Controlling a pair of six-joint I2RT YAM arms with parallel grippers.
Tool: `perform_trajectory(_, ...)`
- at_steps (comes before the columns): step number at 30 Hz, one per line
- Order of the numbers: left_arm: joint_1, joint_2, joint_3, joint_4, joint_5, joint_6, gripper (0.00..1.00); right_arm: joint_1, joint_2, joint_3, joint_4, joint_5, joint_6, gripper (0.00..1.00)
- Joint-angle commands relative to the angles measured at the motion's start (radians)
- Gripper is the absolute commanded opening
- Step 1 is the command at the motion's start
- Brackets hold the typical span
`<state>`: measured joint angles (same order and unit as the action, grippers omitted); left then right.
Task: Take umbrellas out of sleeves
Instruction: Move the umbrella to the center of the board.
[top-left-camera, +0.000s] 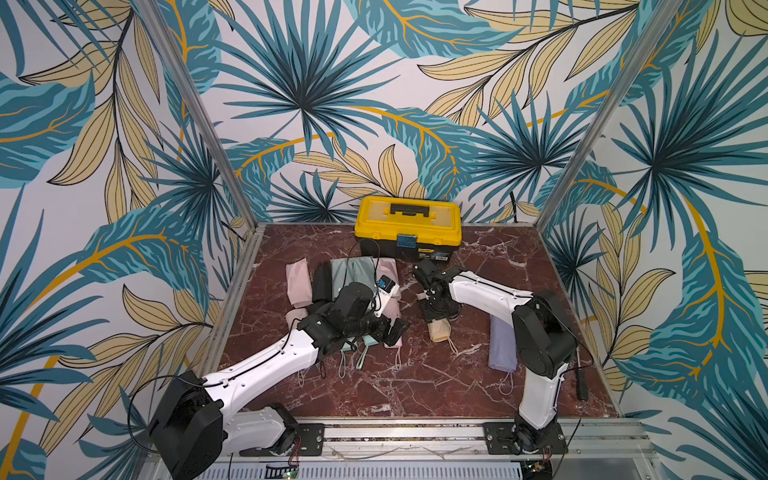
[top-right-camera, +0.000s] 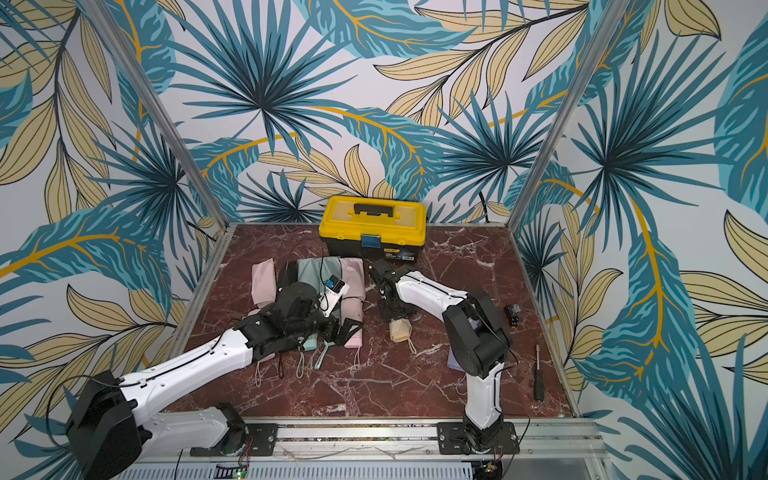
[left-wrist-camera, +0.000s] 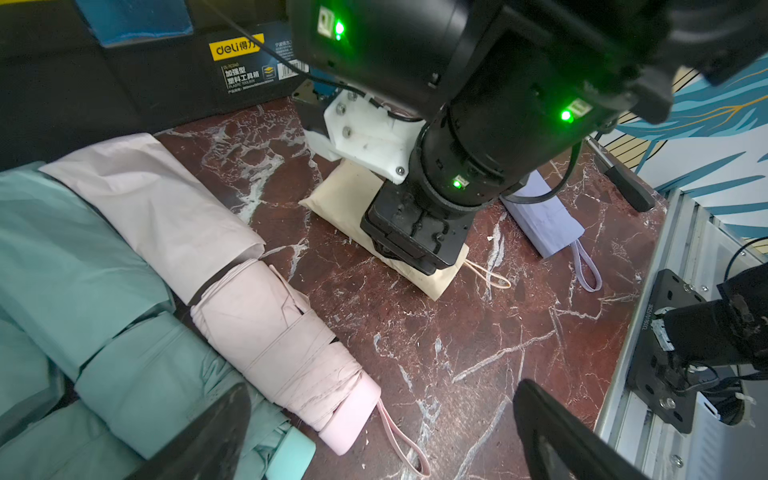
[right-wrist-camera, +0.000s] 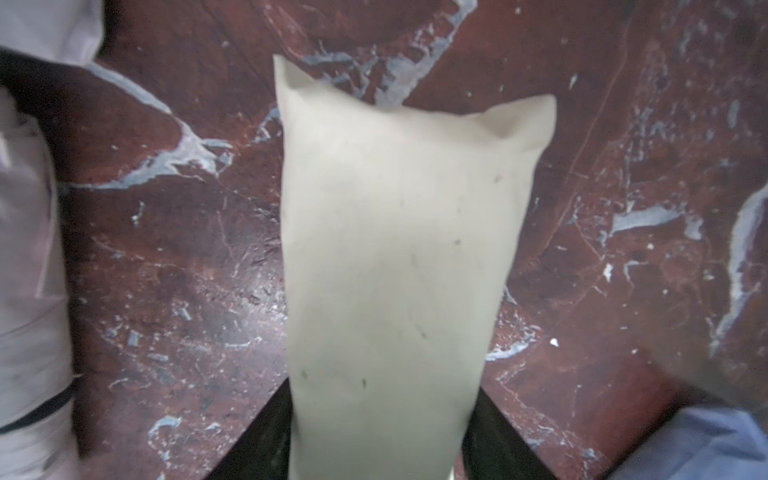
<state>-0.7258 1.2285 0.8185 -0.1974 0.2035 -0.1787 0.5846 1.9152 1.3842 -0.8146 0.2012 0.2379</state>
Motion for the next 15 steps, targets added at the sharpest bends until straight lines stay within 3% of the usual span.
perform_trajectory(1,-0.003,-0.017,0.021,0.018,0.012,0.013,1.00,0.004,0.002,0.015,-0.017,0.048,-0.079,0.62)
perform_trajectory(7,-0.003,-0.047,0.000,0.018,0.020,0.005,1.00,0.005,-0.052,-0.004,0.030,-0.022,-0.048,0.73)
perform_trajectory(15,-0.003,-0.071,-0.010,0.018,0.070,-0.021,0.99,0.004,-0.270,-0.088,0.047,-0.018,0.053,0.75)
